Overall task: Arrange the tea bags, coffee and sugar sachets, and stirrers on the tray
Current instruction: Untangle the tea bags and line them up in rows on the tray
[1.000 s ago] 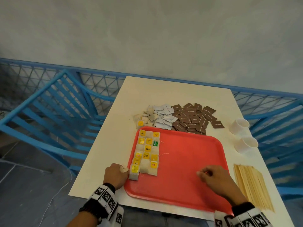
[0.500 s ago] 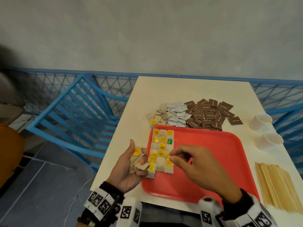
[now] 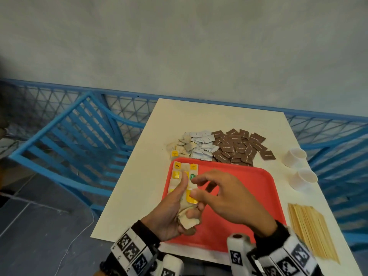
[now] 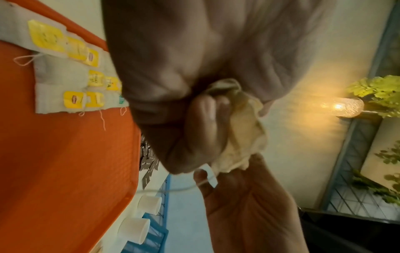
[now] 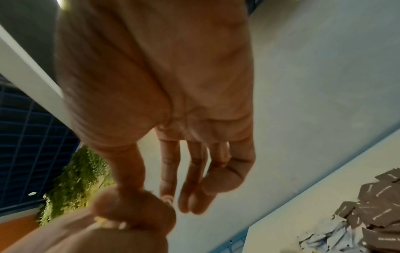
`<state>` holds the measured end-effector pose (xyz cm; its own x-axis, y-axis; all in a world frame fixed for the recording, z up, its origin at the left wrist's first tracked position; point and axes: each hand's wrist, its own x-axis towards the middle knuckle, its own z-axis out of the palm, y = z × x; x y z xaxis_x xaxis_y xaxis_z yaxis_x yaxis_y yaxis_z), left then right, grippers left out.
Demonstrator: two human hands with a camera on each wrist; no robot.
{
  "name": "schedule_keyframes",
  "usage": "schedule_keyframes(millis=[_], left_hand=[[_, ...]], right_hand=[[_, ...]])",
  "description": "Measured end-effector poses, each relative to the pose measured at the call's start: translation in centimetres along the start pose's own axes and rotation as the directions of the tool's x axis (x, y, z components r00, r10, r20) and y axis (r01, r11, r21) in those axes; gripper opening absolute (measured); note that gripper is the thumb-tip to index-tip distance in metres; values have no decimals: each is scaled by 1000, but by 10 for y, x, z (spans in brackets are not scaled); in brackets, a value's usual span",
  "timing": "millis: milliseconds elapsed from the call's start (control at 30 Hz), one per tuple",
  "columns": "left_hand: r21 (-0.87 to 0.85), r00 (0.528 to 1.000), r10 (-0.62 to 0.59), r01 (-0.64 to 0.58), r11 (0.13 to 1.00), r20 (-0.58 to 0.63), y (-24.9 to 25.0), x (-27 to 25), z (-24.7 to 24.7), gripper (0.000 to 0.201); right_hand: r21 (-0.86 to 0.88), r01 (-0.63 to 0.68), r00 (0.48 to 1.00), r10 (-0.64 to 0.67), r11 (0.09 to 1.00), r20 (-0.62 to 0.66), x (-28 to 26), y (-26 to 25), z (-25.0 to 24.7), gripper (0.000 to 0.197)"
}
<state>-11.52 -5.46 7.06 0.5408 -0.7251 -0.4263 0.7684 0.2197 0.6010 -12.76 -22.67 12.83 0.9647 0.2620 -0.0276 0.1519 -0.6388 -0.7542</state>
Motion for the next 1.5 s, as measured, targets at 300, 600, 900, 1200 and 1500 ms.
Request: schedule_keyframes(millis=[300, 600, 900, 1200, 1500], left_hand=[[-102, 987, 103, -116, 988, -127, 5, -9, 11, 57], [112, 972, 189, -174, 978, -138, 1, -5, 1, 45], [573, 748, 619, -406, 712, -239, 26, -33, -7, 35], [727, 701, 689, -377, 574, -180, 24, -39, -19, 19], [883, 665, 580, 365, 296, -470, -46, 2, -125, 2]], right_hand=[[-24, -4, 999, 3, 1000, -40, -7, -11, 7, 19], [194, 126, 974, -84, 973, -208, -14, -14, 2, 12], [184, 214, 941, -151, 959, -304, 7, -15, -7, 12], [373, 25, 993, 19, 927, -116, 11, -5, 35, 13], [243, -550, 832, 550, 799, 76, 44, 99, 136, 29]])
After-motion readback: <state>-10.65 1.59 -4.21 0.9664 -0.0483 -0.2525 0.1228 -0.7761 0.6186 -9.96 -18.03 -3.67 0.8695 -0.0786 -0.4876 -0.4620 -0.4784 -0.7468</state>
